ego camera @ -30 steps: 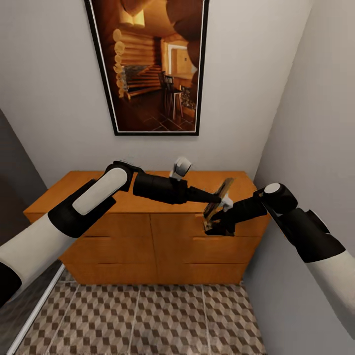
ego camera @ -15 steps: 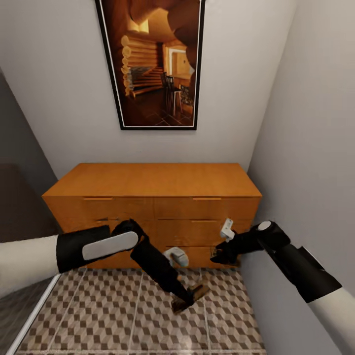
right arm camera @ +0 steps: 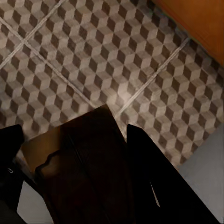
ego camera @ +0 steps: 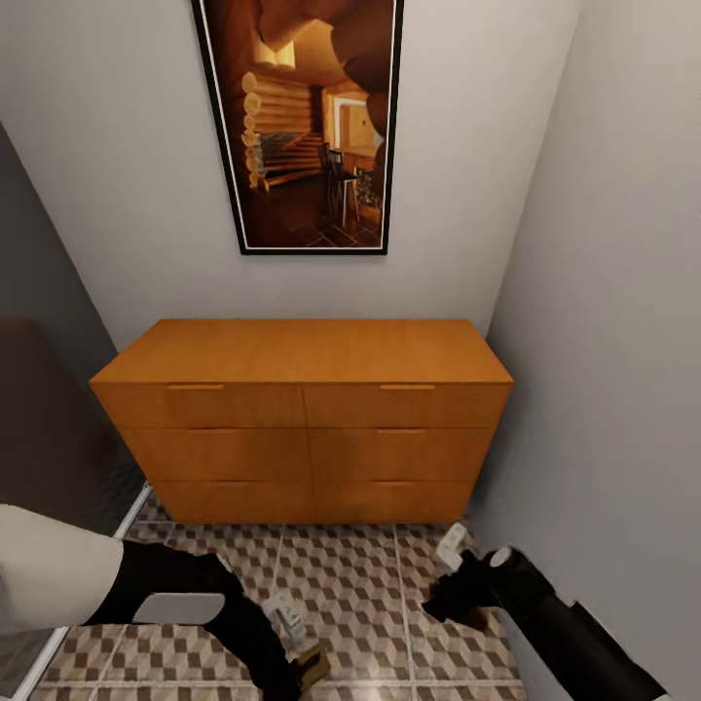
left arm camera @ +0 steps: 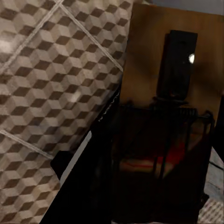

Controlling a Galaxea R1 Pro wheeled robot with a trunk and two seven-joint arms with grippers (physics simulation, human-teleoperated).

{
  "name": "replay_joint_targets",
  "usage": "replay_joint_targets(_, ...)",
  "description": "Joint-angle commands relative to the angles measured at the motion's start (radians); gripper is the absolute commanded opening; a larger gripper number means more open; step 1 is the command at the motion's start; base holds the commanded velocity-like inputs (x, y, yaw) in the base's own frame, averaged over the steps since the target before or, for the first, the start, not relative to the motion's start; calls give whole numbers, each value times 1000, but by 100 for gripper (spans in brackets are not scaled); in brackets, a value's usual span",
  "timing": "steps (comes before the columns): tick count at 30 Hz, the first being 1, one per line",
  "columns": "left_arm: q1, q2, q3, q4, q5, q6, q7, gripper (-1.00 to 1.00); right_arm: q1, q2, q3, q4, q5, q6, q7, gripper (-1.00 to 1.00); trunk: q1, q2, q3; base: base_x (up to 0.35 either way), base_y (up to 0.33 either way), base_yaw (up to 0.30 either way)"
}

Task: Take the four mousetraps from the cabinet in the bathroom and place them on the bathroom floor. Make sure all four end up on the same floor surface, and ensure that at least two of them are either under or directly next to the same bathroom sink.

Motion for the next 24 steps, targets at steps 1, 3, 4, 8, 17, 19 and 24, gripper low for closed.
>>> replay_joint_targets(1,31,0,-17,56,13,-57,-3,-100,10,32,2,52,9,-6,-66,-100,0,-1,-1,0,0,0)
replay_joint_targets(3,86,-2,-31,151,14,-131,-2,-100,20,77,2,149,10,-30,-180,-100,0,-1,-1,0,0,0)
replay_joint_targets(4,129,-6,-36,219,15,-168,-2,-100,23,106,2,217,9,-56,-259,-100,0,-1,-1,0,0,0)
replay_joint_targets(8,311,-56,-41,506,18,-235,1,-100,29,212,0,470,2,-216,-597,-100,0,-1,-1,0,0,0)
replay_joint_targets(17,472,-115,-41,738,78,-371,17,-100,19,295,-4,824,0,-581,-1026,-100,0,-1,-1,0,0,0)
replay_joint_targets(19,493,-117,-41,741,112,-388,18,-100,18,298,-4,843,1,-615,-1048,-100,0,-1,-1,0,0,0)
replay_joint_targets(24,511,-121,-42,715,139,-398,17,-100,18,302,-1,876,4,-636,-1059,-100,0,-1,-1,0,0,0)
